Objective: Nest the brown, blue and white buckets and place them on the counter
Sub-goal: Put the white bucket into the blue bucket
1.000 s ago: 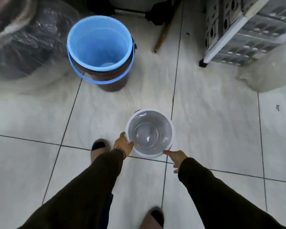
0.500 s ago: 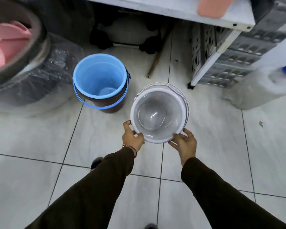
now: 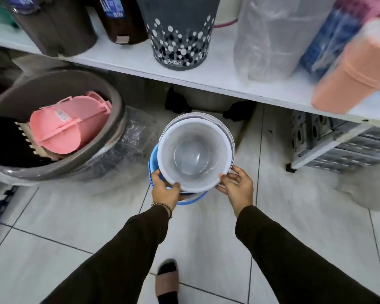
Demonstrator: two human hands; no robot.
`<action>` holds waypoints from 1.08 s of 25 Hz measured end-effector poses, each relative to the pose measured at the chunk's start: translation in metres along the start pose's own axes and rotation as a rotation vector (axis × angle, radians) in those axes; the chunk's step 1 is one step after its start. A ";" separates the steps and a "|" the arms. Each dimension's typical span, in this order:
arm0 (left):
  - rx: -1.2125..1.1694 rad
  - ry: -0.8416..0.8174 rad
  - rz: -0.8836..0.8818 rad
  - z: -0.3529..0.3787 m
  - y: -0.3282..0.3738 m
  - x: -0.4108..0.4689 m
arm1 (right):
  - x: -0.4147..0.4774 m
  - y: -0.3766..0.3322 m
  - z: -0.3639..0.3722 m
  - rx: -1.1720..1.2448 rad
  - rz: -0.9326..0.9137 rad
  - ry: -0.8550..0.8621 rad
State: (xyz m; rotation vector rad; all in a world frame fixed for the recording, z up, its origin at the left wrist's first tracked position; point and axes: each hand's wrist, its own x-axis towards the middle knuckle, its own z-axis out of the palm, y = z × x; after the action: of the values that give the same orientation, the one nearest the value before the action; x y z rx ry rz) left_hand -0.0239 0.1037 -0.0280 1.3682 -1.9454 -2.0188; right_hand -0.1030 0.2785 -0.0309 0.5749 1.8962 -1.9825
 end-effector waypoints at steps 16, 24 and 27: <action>0.461 0.038 -0.245 -0.043 -0.053 0.181 | 0.134 0.066 0.057 -0.671 0.219 0.046; 0.240 -0.111 -0.433 -0.038 -0.057 0.220 | 0.182 0.077 0.071 -0.346 0.366 -0.135; 0.232 -0.047 -0.429 -0.045 -0.051 0.212 | 0.171 0.077 0.076 -0.257 0.363 -0.156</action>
State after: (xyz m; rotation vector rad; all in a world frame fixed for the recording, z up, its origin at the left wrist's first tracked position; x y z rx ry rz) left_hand -0.1008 -0.0397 -0.1794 1.9559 -2.1068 -2.0440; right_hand -0.2155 0.2048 -0.1819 0.6200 1.7675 -1.4865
